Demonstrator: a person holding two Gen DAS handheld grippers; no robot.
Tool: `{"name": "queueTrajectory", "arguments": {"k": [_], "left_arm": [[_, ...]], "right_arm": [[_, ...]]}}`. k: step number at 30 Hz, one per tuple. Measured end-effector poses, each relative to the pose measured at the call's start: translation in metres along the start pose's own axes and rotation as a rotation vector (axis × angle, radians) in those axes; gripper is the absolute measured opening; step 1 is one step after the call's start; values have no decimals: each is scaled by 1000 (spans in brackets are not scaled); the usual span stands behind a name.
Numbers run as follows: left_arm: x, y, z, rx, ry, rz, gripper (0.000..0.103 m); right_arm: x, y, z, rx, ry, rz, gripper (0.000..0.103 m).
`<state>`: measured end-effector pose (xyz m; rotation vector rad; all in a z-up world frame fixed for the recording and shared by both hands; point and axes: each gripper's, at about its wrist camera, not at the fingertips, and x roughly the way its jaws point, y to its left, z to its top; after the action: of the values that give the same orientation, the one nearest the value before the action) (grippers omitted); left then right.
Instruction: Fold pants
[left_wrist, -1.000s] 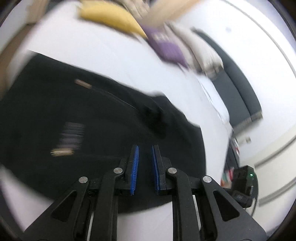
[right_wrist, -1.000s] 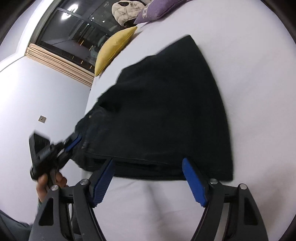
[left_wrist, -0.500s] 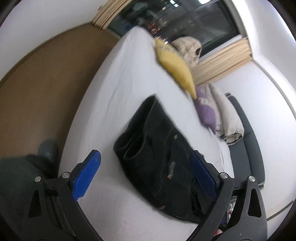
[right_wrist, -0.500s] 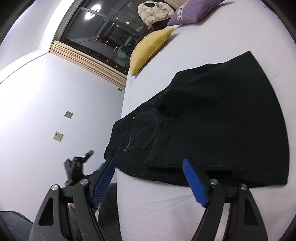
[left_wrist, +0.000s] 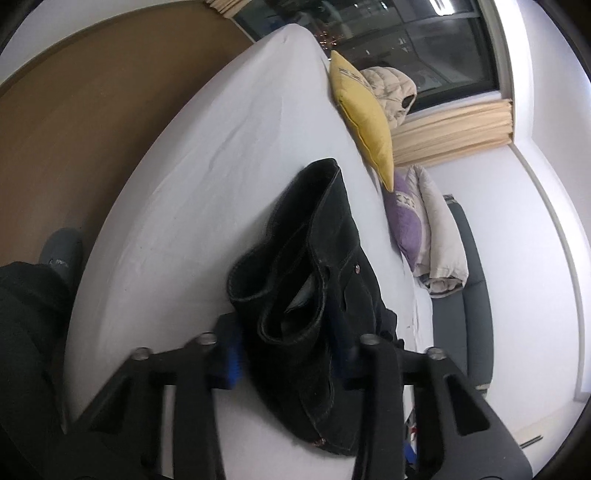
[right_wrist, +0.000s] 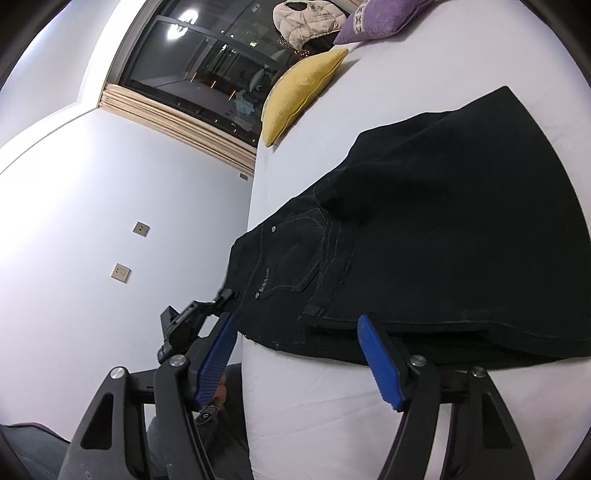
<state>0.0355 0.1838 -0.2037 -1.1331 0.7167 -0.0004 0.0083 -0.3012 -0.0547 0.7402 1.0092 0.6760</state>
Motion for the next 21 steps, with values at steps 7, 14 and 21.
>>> {"name": "queueTrajectory", "arguments": {"k": [7,14,21], "left_arm": [[-18,-8,0,9,-10,-27,13],[-28,-40,-2,85,-28,-10,12],[-40,-87,-6,237,-39,22,12]], "right_arm": [[19,0,25,-4,14,-12,71],[79,13,65,-32,119,45,71],[158,-34,105,105,206,-63,65]]}}
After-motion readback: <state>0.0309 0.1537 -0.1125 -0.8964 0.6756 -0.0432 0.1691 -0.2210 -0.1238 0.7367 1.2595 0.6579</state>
